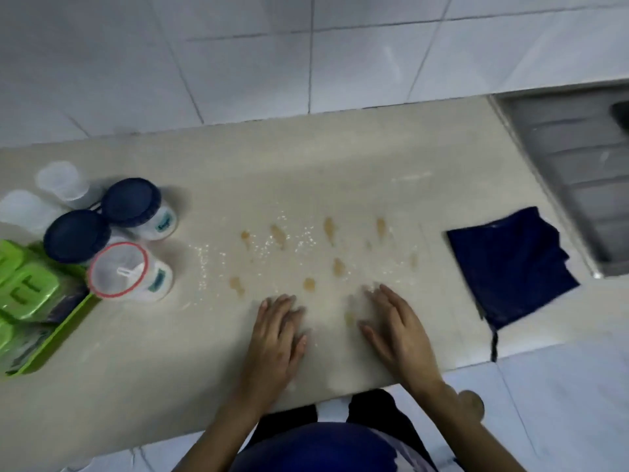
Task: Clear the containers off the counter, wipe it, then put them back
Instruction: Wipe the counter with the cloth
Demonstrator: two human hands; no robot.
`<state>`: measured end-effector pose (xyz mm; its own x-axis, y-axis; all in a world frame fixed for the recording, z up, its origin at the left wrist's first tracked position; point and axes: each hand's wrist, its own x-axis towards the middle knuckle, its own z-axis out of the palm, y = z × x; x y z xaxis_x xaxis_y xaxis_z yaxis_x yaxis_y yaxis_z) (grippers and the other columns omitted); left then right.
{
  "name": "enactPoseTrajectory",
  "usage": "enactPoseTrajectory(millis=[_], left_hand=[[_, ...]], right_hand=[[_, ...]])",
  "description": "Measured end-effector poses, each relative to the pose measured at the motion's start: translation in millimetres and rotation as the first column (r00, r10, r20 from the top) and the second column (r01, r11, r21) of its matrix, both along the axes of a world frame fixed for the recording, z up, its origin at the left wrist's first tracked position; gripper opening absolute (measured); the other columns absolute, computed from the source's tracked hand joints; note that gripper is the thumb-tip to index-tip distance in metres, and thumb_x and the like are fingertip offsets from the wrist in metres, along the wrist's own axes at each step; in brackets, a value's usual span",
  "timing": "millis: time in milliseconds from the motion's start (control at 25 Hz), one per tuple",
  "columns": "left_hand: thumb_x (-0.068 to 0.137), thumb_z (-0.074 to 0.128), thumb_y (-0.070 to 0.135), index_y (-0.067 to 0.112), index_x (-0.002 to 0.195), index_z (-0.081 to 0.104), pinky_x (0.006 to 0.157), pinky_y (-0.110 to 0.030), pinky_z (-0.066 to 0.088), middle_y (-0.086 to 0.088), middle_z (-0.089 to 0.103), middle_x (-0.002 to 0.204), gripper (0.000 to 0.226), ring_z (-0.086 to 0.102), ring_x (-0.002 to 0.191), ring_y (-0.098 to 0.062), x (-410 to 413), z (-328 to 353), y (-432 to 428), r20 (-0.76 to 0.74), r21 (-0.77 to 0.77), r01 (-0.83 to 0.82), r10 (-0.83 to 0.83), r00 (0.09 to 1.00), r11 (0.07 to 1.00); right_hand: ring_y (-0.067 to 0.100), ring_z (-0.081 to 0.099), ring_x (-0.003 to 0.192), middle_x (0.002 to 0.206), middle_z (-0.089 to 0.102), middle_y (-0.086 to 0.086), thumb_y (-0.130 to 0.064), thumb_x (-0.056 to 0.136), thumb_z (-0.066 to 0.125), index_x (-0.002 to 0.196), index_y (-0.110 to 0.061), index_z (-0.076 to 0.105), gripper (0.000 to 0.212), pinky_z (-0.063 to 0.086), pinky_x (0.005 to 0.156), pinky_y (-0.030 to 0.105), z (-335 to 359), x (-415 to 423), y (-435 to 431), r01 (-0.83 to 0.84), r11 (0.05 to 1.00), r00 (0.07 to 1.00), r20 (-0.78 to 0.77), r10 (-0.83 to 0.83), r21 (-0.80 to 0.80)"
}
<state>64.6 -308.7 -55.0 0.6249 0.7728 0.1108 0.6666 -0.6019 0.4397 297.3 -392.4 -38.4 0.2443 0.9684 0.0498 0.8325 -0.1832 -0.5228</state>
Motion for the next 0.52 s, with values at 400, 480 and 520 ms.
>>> enactPoseTrajectory(millis=[400,480,520], left_hand=[[0.095,0.046,0.031,0.011,0.131,0.051,0.12,-0.041,0.017,-0.008,0.051,0.138,0.041,0.04,0.133,-0.021,182,19,-17,-0.059,0.065,0.164,-0.161,0.985,0.984],[0.096,0.044,0.032,0.011,0.129,0.053,0.121,-0.039,0.014,-0.007,0.052,0.137,0.04,0.04,0.132,-0.02,201,19,-23,-0.065,0.059,0.139,-0.136,0.989,0.988],[0.096,0.043,0.032,0.011,0.128,0.054,0.121,-0.039,0.015,-0.007,0.052,0.136,0.04,0.04,0.132,-0.019,204,18,-25,-0.07,0.055,0.128,-0.124,0.99,0.99]], right_hand=[[0.031,0.024,0.144,0.152,0.031,0.017,-0.042,0.096,0.044,0.14,-0.02,0.043,0.049,0.022,0.116,0.053,-7,185,-27,0.155,0.987,0.968,0.206,-0.142,-0.048],[0.03,0.011,0.147,0.157,0.019,0.017,-0.056,0.093,0.037,0.146,-0.026,0.032,0.061,0.013,0.117,0.057,-12,215,-21,0.208,0.968,0.955,0.245,-0.17,-0.138],[0.03,0.003,0.148,0.159,0.013,0.017,-0.063,0.091,0.033,0.148,-0.028,0.026,0.067,0.008,0.117,0.059,-14,225,-19,0.223,0.958,0.948,0.267,-0.171,-0.178]])
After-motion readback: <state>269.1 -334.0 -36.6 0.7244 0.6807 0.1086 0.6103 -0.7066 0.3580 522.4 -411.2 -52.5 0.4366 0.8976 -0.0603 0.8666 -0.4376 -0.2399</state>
